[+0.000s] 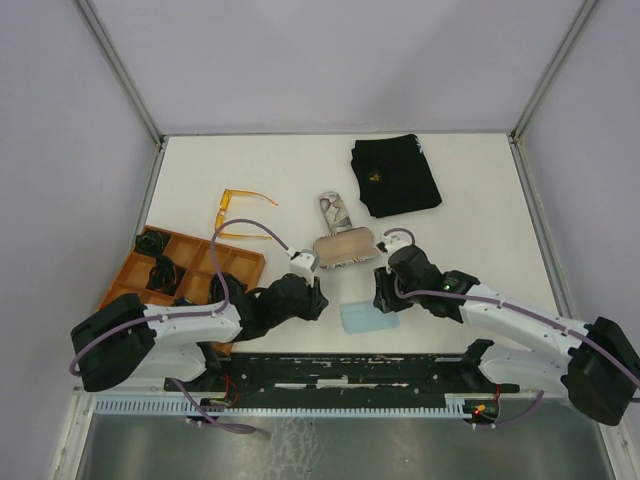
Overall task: Organize the sunglasses
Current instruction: Fold the glasses cleaning cloth at the center of the board.
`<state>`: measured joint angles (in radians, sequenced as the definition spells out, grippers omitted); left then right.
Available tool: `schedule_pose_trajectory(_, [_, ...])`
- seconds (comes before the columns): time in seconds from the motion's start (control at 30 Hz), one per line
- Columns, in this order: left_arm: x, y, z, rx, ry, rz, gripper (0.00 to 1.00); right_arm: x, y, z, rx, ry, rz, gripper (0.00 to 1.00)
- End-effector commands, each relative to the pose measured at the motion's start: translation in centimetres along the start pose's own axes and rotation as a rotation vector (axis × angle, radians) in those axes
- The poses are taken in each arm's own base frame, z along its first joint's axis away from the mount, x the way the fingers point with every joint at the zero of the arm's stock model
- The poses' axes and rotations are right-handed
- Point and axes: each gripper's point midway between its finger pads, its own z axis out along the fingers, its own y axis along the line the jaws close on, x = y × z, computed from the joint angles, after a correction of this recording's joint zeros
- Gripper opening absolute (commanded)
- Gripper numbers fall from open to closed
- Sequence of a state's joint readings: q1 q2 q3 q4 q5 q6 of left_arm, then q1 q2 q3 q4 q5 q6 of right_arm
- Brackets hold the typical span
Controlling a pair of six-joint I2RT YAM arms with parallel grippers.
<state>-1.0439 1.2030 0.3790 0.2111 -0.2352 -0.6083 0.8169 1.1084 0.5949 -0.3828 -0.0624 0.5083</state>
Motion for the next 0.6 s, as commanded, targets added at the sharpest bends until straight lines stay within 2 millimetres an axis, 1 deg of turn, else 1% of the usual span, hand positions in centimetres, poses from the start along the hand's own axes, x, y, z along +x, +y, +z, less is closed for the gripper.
schedule_pose_trajectory(0.0, [-2.5, -4.2, 1.1, 0.102, -0.035, -0.089, 0.29, -0.2, -6.5, -1.8, 0.352, -0.097, 0.149, 0.45])
schedule_pose_trajectory(0.1, [-1.9, -5.3, 2.0, 0.1, -0.011, -0.099, 0.31, 0.2, -7.5, -2.0, 0.378, -0.081, 0.195, 0.49])
schedule_pose_trajectory(0.2, [-1.3, -5.8, 2.6, 0.076, 0.001, -0.119, 0.33, 0.4, -7.5, -1.8, 0.362, -0.072, 0.217, 0.5])
schedule_pose_trajectory(0.4, [0.0, -5.9, 3.2, 0.004, 0.011, -0.145, 0.37, 0.4, -7.2, -1.5, 0.333, -0.065, 0.224, 0.51])
schedule_pose_trajectory(0.57, [0.3, -5.7, 3.6, -0.053, 0.015, -0.122, 0.39, 0.4, -7.2, -1.5, 0.329, -0.065, 0.217, 0.51])
